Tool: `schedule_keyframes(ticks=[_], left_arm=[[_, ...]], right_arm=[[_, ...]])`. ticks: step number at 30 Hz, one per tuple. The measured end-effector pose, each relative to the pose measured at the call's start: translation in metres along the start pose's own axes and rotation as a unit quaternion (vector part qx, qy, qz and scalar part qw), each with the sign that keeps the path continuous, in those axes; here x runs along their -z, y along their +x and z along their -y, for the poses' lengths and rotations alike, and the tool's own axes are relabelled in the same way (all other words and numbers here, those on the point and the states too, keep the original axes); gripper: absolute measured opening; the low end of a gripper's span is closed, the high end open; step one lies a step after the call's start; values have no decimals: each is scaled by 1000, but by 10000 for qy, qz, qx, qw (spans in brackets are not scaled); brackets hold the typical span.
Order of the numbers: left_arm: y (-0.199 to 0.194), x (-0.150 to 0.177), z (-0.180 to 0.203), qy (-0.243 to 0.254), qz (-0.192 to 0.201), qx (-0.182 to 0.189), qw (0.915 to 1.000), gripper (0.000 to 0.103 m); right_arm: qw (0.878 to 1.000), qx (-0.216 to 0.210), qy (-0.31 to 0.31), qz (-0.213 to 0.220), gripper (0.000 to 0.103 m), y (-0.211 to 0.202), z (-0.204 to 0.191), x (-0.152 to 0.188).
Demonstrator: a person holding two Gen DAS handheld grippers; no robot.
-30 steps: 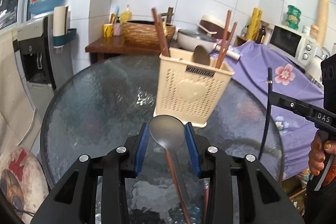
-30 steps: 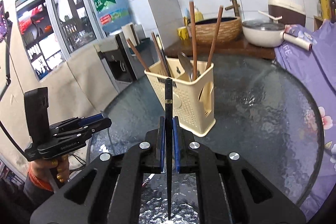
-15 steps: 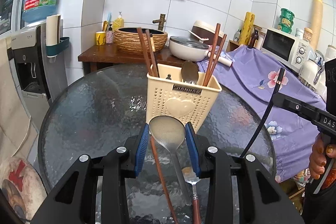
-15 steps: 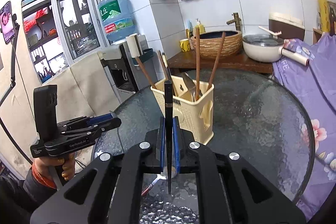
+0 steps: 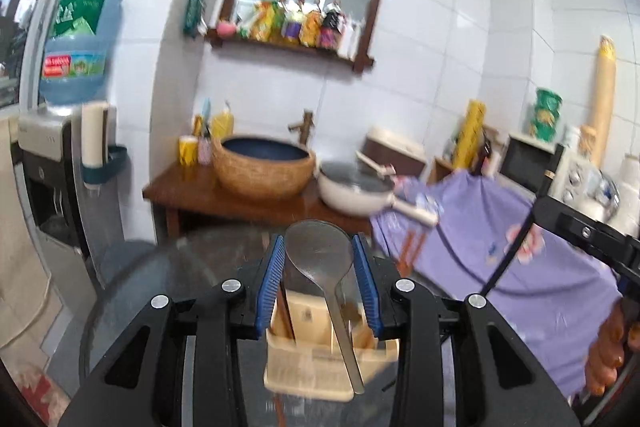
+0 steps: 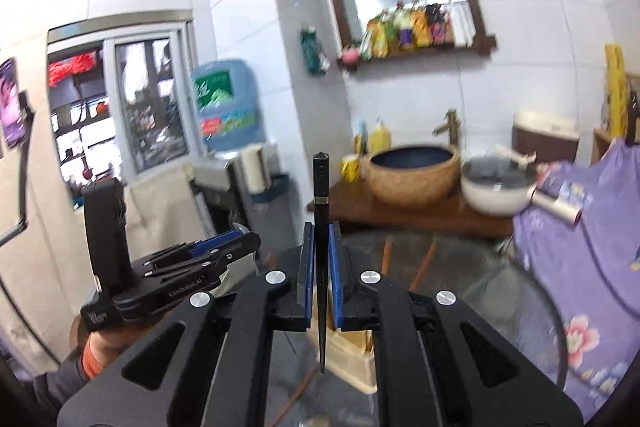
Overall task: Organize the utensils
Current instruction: 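Lift the spoon and black chopstick and carry them above the holder, then lower the spoon and black chopstick into the holder and open both tools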
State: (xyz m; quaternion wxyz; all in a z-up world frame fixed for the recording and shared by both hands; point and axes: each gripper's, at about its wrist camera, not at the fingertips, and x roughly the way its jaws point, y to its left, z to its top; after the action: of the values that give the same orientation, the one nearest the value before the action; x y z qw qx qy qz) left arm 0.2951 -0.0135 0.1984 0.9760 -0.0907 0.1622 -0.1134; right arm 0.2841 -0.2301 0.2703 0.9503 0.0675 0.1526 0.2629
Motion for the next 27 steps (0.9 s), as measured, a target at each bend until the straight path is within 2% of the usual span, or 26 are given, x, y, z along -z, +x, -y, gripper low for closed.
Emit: schedule_keyframes(ticks=[4, 7, 10, 14, 17, 27], left_arm=[[27, -18, 6, 94, 223, -400, 9989, 35], [46, -11, 8, 214, 194, -621, 9977, 35], [64, 8, 6, 361, 74, -824, 9959, 35], [81, 42, 1, 388, -267, -849, 9953, 35], [84, 61, 2, 500, -363, -836, 9946, 35], [96, 90, 5, 831, -684, -754, 9913, 35]], right_arm=[[9986, 393, -188, 286, 8, 17, -2, -17], [9968, 656, -316, 334, 8, 36, 1, -9], [9969, 718, -262, 189, 8, 54, 9, 10], [9973, 728, -78, -62, 8, 74, 22, 40], [9971, 734, -38, -212, 8, 82, 25, 58], [9956, 790, -1, -505, 8, 98, 32, 96]])
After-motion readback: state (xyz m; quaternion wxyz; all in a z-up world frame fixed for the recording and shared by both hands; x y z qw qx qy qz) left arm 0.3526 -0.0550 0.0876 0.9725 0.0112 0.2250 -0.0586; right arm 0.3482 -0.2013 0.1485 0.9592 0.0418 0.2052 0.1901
